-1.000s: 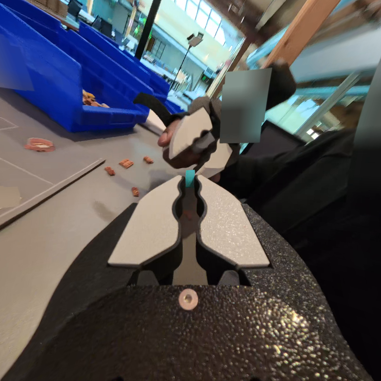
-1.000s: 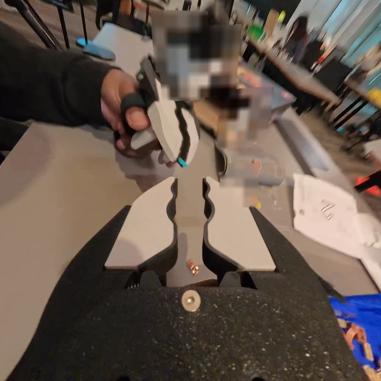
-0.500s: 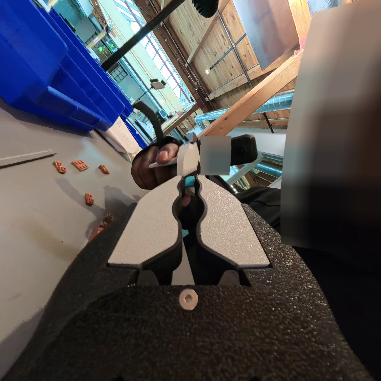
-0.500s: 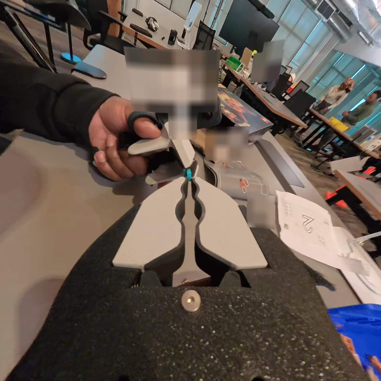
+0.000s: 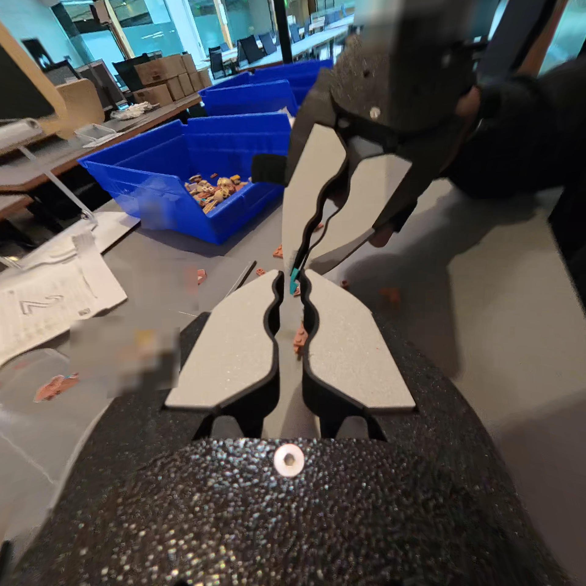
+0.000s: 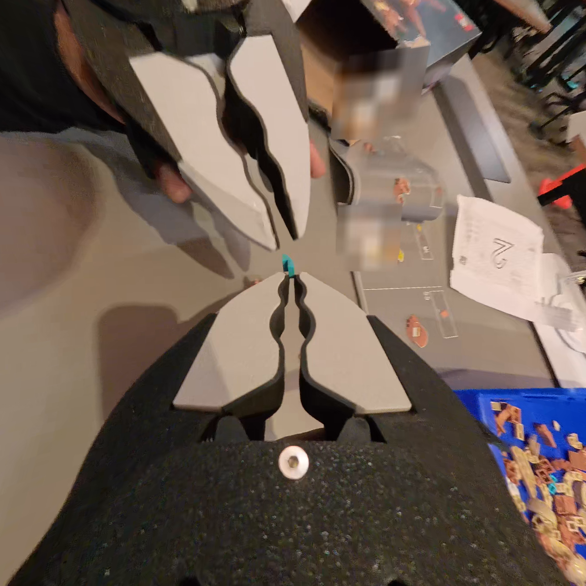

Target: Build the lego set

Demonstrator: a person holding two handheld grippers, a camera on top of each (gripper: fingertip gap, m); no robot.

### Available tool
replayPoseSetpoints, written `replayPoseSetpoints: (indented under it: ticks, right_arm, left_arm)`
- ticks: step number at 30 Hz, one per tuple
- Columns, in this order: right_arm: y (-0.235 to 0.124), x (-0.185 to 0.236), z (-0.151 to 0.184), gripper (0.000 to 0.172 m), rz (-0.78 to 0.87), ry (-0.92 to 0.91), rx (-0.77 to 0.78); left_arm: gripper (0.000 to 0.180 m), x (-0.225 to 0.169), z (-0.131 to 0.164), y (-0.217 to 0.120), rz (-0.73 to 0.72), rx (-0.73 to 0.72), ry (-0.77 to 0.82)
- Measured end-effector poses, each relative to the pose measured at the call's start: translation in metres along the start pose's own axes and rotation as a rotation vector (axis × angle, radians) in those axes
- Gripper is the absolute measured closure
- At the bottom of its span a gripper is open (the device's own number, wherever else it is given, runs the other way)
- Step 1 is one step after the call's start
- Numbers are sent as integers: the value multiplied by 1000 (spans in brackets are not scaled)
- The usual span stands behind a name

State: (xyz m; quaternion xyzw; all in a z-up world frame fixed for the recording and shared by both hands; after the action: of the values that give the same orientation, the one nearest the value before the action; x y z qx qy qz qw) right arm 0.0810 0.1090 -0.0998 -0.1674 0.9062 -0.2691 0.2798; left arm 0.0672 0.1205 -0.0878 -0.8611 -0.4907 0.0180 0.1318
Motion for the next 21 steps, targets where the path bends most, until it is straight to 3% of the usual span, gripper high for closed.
replayPoseSetpoints:
  ticks: [6, 10, 21]
  right_arm:
    - [1, 8, -1, 169, -65, 111, 26]
    - [4, 11, 0, 169, -106, 192, 7]
    - [8, 8, 2, 172, -144, 269, -72]
  left_arm:
    - [174, -4, 7, 4, -103, 62, 289]
    - [180, -5, 11, 6, -149, 90, 399]
    - [180, -1, 7, 4, -93, 48, 235]
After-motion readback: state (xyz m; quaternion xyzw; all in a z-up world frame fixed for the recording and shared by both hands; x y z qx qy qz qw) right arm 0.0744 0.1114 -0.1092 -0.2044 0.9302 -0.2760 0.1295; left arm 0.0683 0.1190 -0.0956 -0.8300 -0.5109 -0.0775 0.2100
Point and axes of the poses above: each gripper's, where its closed fingertips meet, y out along the fingers, z out of its underside, x = y × z across the jaws, the point moved 1 cm from there along -y, back along the fingers, and after that the axes turned 6 degrees about -y, right-handed, at the moved point
